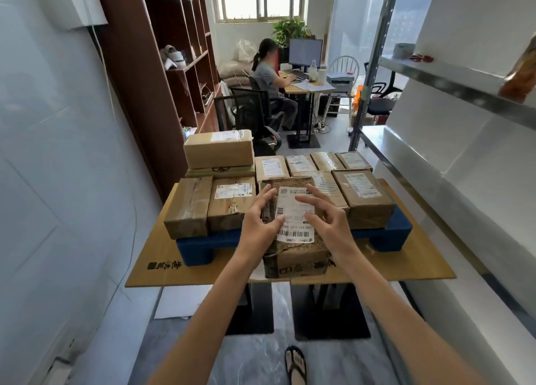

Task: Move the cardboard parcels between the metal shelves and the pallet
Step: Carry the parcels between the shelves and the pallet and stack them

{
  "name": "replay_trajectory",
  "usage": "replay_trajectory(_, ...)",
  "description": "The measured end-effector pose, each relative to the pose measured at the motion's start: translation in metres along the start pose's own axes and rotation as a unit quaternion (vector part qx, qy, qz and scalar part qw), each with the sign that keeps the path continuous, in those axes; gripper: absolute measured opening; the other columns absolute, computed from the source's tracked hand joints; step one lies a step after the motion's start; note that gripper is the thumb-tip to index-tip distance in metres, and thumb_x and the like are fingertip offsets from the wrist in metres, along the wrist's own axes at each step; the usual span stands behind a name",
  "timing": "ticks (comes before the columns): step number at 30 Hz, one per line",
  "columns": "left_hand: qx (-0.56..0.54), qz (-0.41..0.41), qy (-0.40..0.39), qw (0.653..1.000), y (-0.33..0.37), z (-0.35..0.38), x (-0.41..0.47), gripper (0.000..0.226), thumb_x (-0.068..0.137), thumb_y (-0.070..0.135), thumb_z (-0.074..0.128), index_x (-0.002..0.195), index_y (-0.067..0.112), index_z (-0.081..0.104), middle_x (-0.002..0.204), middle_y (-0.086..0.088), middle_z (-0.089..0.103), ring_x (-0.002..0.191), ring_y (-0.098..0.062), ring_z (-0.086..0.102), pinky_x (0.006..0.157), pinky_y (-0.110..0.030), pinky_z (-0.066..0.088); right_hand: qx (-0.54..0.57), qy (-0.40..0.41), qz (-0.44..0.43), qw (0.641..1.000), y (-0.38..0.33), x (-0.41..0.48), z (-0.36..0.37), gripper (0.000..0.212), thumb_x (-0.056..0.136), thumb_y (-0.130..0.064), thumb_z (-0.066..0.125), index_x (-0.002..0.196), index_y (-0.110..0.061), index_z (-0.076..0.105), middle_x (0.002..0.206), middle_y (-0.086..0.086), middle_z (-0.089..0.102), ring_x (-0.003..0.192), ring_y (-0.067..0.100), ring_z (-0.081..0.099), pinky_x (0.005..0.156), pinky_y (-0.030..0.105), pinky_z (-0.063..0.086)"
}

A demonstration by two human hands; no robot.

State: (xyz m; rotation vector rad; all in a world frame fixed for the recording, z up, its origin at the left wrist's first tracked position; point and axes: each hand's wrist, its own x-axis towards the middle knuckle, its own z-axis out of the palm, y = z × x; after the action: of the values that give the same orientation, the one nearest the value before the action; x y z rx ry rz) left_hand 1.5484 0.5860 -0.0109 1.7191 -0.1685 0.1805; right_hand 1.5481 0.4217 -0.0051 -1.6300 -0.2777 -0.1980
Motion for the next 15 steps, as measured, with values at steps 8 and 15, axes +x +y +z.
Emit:
replay_trajectory(8,0.027,-0.003,0.006,1.0,-0.033,0.01,0.15,0.063,0.086,0.004,0.066,0.142,0.02,0.043,0.151,0.006,0.034,0.136,-0.016,0.039,0.103,-0.038,0.047,0.013,0.008,-0.007,1.0,0.054,0.149,-0.012,0.029,0.09,0.001,0.053,0.112,-0.01,0.068,0.141,-0.005,0.046,0.125,0.007,0.046,0.08,0.025,0.055)
replay_trajectory(15,0.089,-0.03,-0.013,0.995,-0.057,0.02,0.302,0.071,0.082,0.012,0.065,0.146,0.015,0.034,0.141,-0.009,0.045,0.126,-0.022,0.05,0.1,-0.041,0.049,0.043,0.004,0.038,0.998,0.101,0.295,-0.022,0.034,0.075,-0.019,0.054,0.105,-0.015,0.071,0.14,-0.002,0.047,0.125,0.013,0.048,0.09,0.041,0.054)
